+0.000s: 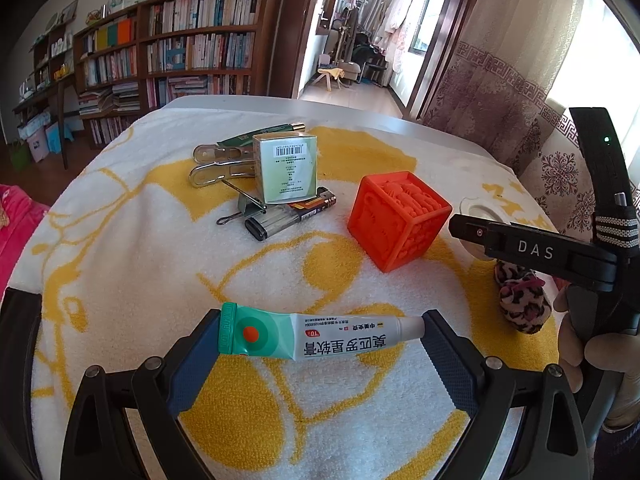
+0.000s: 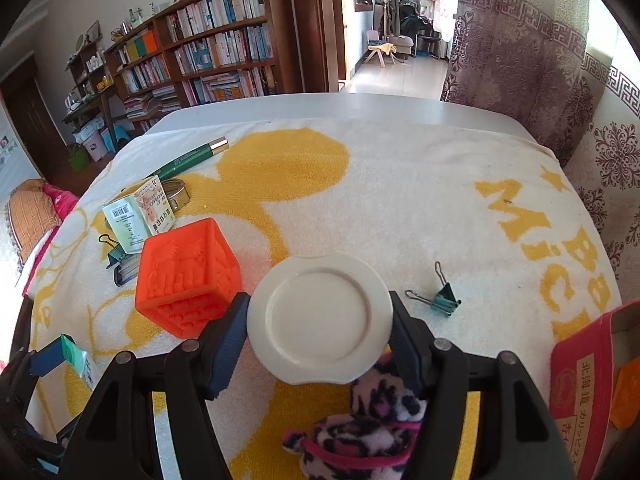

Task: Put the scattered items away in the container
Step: 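Carry the ointment tube and white dish over the red box with both tools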

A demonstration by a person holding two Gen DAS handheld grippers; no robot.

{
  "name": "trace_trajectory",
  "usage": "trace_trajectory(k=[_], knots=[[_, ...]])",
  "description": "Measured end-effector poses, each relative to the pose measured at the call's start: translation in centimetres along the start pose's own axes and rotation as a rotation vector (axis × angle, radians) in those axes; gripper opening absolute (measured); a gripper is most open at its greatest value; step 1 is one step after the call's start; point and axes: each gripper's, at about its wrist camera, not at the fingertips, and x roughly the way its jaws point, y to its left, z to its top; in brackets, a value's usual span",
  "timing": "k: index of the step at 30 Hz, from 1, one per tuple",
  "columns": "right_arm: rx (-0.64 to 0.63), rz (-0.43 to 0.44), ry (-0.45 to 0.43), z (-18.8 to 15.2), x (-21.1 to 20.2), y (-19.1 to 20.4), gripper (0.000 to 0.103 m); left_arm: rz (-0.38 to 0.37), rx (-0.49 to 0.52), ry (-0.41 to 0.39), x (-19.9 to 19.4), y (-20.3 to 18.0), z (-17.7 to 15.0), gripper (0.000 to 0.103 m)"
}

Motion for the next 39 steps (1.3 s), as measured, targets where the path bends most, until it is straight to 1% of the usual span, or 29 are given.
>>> trace_trajectory(k=[10,15,20,22,25,30,35,39], knots=[[0.063,0.021,-0.086,-2.7,-5.9,-1.5,0.069,0.012,0.024,-0.008,-0.2,-0.8,-0.1,0.098],[0.070,-0.002,-0.138,-4.2,-9.0,-2.4,0.069,0.006,0.054,-0.004,-0.5,-2.1,-0.4,0.098],[0.137,-0.019,-0.183,-6.3,-11.9,-5.0,0.069,0.004,0.087,-0.019,-1.6,-3.7,-0.4,0.098],[0.172,-0.043,-0.199,-7.5,-13.1,-6.4,0.070,0.002,0.105,-0.029,-2.1,-4.6,-0.4,0.098],[0.206,-0.101,-0.228,-9.2,-15.0,-8.4,0.070,-0.005,0.138,-0.044,-2.8,-6.2,-0.3,0.098],[0.267,-0.175,-0.265,-11.6,-17.7,-12.2,0.070,-0.033,0.200,-0.052,-3.6,-9.6,-0.5,0.098],[0.316,-0.232,-0.257,-13.8,-18.9,-15.6,0.070,-0.039,0.274,-0.065,-4.2,-13.1,-1.2,0.098],[0.327,-0.263,-0.245,-15.4,-19.1,-17.1,0.070,-0.055,0.323,-0.074,-4.6,-15.8,-1.2,0.098]])
